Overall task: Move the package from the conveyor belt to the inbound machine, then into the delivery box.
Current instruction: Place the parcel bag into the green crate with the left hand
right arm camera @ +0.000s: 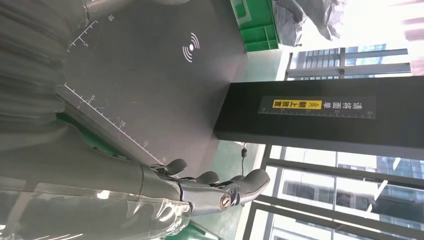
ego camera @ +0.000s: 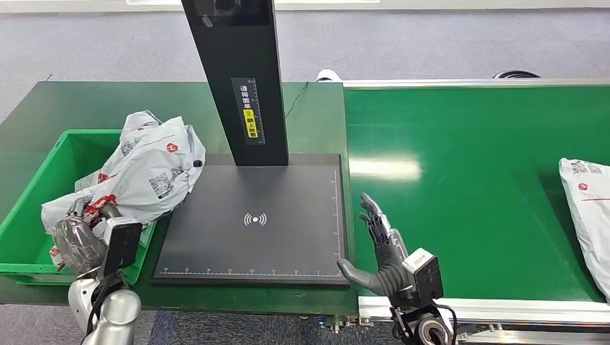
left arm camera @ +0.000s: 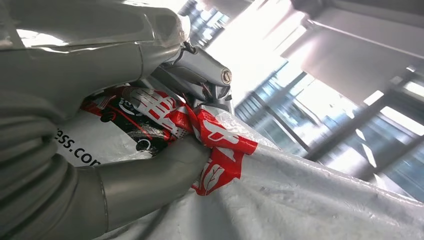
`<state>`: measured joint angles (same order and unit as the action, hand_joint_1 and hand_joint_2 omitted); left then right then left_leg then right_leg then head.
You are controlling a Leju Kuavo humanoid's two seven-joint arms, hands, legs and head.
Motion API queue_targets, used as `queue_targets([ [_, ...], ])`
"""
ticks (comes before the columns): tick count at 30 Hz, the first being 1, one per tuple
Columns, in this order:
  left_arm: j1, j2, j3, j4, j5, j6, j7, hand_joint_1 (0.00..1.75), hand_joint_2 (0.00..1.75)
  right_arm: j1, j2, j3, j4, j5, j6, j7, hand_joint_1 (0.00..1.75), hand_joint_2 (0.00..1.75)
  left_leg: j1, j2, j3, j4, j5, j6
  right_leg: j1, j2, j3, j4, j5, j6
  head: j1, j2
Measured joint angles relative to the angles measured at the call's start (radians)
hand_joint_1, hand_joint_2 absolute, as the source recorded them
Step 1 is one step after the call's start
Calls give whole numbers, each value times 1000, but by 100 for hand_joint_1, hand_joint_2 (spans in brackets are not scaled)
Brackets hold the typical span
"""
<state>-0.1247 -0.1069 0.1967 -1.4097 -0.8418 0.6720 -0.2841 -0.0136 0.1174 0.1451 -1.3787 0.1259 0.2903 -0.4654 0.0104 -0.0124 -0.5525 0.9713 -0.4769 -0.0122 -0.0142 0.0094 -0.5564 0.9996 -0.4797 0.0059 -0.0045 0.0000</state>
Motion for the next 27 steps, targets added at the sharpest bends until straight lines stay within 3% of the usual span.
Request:
queue_targets([
  [10, -71, -64, 245, 59, 155, 10, -258, 175, 175, -10, 1, 1, 3, 0, -4, 0, 0, 175, 0, 0, 0, 0, 0, 0, 0, 0, 0, 0, 0, 0, 0, 0],
  [14, -89, -96, 322, 67, 137, 10, -308, 175, 175, -10, 3, 2, 5, 0, -10, 0, 0, 175, 0, 0, 0, 0, 0, 0, 0, 0, 0, 0, 0, 0, 0, 0],
  [17, -93, -109, 346, 75, 102, 10, -292, 171, 175, -9, 4, 2, 5, 0, -11, -1, 0, 175, 0, 0, 0, 0, 0, 0, 0, 0, 0, 0, 0, 0, 0, 0],
  [18, -94, -112, 349, 80, 86, 10, -273, 163, 175, -9, 4, 2, 5, 0, -12, -2, 0, 175, 0, 0, 0, 0, 0, 0, 0, 0, 0, 0, 0, 0, 0, 0],
  [20, -97, -110, 343, 100, 36, 3, -183, 160, 175, -8, 4, 2, 5, 1, -13, -3, 0, 175, 0, 0, 0, 0, 0, 0, 0, 0, 0, 0, 0, 0, 0, 0],
  [22, -102, -95, 315, 136, -36, -25, -43, 157, 175, -7, 4, 2, 5, 5, -13, -5, 0, 175, 0, 0, 0, 0, 0, 0, 0, 0, 0, 0, 0, 0, 0, 0],
  [23, -105, -85, 298, 156, -65, -46, 21, 145, 175, -7, 4, 2, 5, 8, -13, -6, 0, 175, 0, 0, 0, 0, 0, 0, 0, 0, 0, 0, 0, 0, 0, 0],
  [25, -118, -65, 262, 196, -92, -96, 114, 66, 175, -9, 4, 2, 7, 13, -10, -8, 0, 175, 0, -1, 0, 0, 0, 0, 0, -1, 1, 0, 0, 0, 0, 0],
  [27, -131, -45, 236, 225, -90, -138, 165, 3, 175, -13, 4, 1, 11, 18, -5, -9, 0, 175, 0, -3, 1, 0, 0, 0, 0, -2, 2, 0, 0, 0, 0, 0],
])
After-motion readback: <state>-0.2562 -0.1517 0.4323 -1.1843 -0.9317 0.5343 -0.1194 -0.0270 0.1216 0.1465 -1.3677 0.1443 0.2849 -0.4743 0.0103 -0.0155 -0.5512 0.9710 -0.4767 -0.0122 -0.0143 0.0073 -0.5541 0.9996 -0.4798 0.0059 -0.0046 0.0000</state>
